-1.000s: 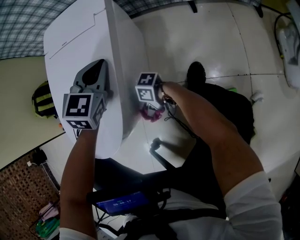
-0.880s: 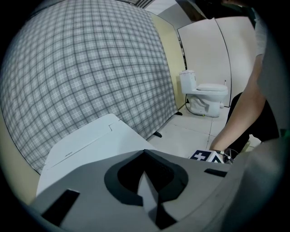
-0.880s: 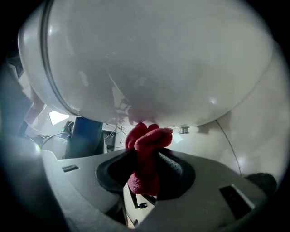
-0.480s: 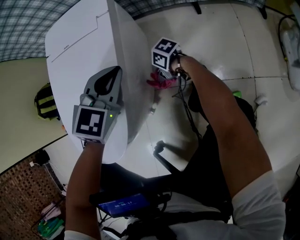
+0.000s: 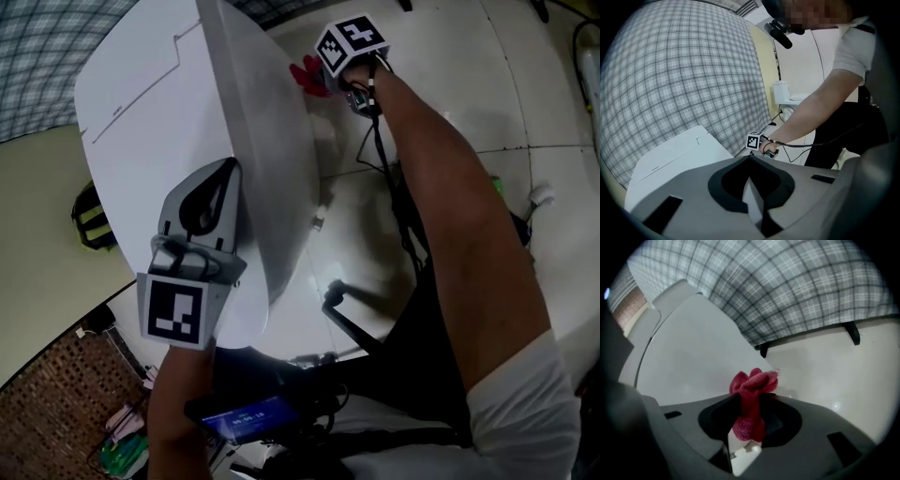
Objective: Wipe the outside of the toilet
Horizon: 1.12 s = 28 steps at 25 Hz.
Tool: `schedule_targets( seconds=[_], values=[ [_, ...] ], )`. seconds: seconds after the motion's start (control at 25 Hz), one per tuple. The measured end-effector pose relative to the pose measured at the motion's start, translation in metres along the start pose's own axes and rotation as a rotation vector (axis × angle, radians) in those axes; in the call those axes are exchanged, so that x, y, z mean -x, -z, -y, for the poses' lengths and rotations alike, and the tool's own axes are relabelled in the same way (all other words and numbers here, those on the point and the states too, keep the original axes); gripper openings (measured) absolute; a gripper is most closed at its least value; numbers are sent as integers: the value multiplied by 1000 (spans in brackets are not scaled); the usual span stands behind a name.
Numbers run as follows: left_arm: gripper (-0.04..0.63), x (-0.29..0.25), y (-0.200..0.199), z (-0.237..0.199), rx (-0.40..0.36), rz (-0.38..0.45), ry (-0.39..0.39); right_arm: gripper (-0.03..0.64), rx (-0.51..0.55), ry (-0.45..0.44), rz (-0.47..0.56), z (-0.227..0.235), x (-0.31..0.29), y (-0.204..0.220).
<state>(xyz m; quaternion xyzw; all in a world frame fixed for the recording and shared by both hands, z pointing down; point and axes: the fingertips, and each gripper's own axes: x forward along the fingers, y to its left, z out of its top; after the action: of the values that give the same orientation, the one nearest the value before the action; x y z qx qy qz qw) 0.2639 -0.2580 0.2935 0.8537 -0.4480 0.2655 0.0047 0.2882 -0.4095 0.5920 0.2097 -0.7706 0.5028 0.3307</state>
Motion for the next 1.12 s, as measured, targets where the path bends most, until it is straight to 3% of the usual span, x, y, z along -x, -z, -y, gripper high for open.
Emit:
schedule_targets(
  seconds=[0.12, 0.32, 0.76, 0.92, 1.12],
  values=[
    [-11, -1, 0, -1, -9, -3, -2, 140, -65, 22, 64, 10, -11, -11],
    [-11, 0, -1, -1, 9, 10, 1, 138, -47, 50, 87, 23, -19, -31],
    [-9, 1, -5, -5, 39, 27, -13, 139, -151, 43, 183, 48, -33, -84],
    [-9, 1, -9, -16, 96, 65, -53, 139, -151, 34, 177, 45, -46, -91],
    [-9, -1, -9, -19, 107, 72, -58, 140, -85, 27, 95, 33, -66, -83]
  ],
)
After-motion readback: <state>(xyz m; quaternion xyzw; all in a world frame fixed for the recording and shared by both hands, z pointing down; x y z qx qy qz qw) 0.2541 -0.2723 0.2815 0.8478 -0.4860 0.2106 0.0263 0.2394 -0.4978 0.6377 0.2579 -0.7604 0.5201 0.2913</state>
